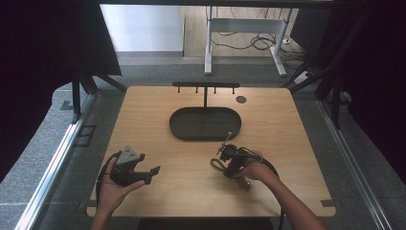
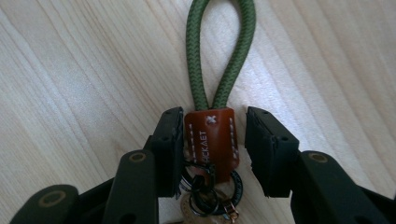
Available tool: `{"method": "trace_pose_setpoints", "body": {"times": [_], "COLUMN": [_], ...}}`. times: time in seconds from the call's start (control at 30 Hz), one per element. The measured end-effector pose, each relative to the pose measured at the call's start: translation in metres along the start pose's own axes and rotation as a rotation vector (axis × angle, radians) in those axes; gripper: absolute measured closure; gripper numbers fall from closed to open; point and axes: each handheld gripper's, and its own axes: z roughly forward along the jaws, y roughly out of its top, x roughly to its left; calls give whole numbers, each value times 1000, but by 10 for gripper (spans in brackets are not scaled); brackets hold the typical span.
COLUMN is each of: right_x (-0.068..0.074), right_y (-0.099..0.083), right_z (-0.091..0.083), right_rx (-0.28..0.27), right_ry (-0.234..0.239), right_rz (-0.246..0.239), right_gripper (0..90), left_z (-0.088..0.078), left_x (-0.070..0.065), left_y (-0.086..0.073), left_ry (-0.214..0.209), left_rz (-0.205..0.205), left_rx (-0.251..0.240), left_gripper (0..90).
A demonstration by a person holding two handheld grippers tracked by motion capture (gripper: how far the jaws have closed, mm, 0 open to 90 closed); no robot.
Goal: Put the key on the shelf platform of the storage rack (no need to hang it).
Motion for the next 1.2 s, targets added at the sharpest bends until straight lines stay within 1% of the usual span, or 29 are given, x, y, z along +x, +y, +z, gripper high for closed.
{"method": "trace_pose_setpoints", "body": {"times": [0.13,0.37,0.47,0.6,0.73,0.8,0.87,0.93,0.97,1.0,1.2], "right_x": [1,1,2,1,-1,-4,-7,-10,-10,-10,-13], "right_y": [1,0,0,0,-2,-3,-4,-6,-6,-6,-6], "right_z": [0,0,0,-1,-2,-6,-14,-31,-35,-35,-68], "right_rx": [2,9,8,7,-1,-21,-42,-74,-81,-81,-126], "right_ry": [-11,-11,-15,-13,-7,8,22,45,47,47,41], "right_rz": [-1,0,6,13,18,30,42,39,40,40,25], "right_gripper": [601,623,655,663,668,670,671,673,673,673,674], "left_z": [-2,-3,-2,-2,-4,-4,-5,-6,-6,-6,-7], "left_x": [1,3,2,0,2,3,4,5,5,5,4], "left_y": [0,-1,-1,-1,-1,-1,-1,-2,-2,-2,-1], "left_ry": [5,10,9,8,13,16,19,20,21,21,22], "left_rz": [-4,-7,-3,1,-4,-5,-9,-9,-9,-10,-10], "left_rx": [-3,-8,-1,-3,-8,-10,-11,-9,-9,-10,-11], "left_gripper": [258,257,257,257,258,258,258,258,258,258,258]}}
